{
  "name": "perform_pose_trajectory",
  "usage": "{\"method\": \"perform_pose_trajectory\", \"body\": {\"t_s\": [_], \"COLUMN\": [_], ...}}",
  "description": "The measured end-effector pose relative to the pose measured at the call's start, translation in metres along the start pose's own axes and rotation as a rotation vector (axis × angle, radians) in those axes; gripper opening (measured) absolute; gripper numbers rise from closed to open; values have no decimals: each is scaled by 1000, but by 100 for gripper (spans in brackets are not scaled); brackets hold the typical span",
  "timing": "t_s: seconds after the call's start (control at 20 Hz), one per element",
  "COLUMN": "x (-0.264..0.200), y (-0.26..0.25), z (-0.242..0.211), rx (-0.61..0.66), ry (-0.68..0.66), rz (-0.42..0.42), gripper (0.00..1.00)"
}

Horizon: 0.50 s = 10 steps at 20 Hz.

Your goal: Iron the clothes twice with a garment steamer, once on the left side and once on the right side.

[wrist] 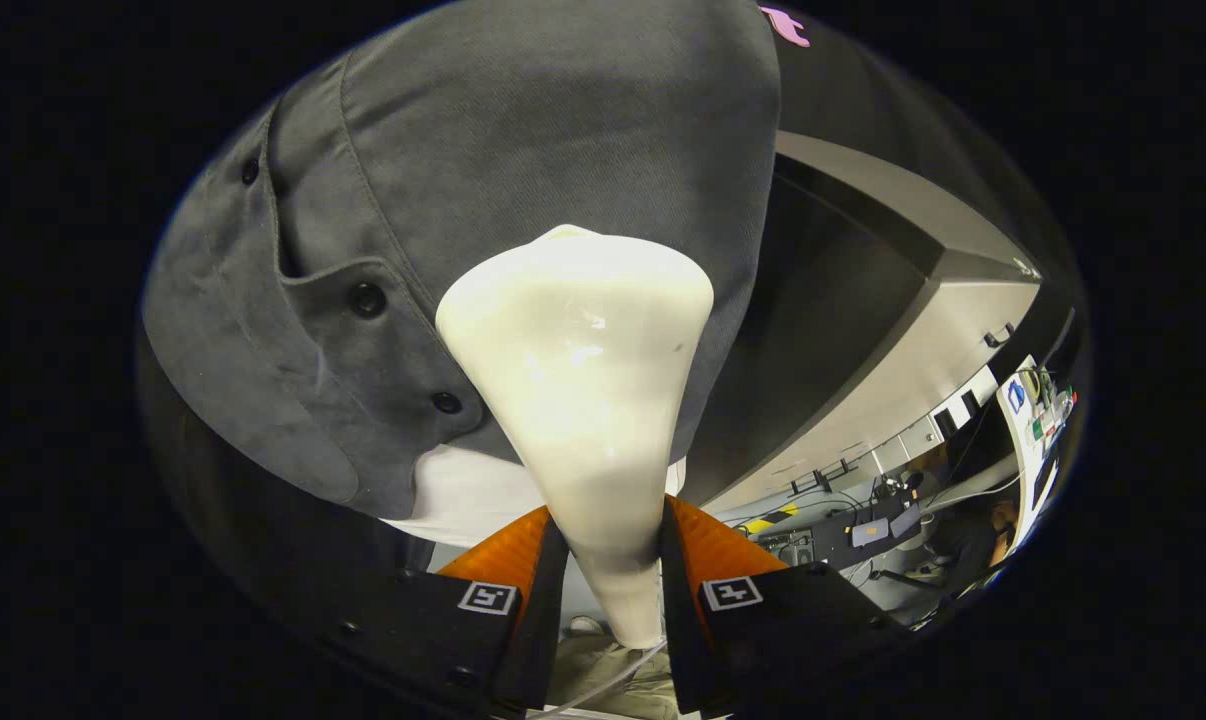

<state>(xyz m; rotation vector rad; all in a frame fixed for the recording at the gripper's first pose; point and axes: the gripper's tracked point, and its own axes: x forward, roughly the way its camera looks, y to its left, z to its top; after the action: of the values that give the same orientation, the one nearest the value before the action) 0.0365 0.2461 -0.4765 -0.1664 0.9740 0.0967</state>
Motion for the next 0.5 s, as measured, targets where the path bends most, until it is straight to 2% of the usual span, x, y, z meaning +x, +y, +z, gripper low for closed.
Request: {"method": "perform_pose_trajectory", "body": {"t_s": [0.3,0.5], "x": [5,-14], "y": [-4,-10], "z": [-20,-5], "rx": [66,88], "ry": [29,-7], "rz": [-14,-32], "gripper": [54,54]}}
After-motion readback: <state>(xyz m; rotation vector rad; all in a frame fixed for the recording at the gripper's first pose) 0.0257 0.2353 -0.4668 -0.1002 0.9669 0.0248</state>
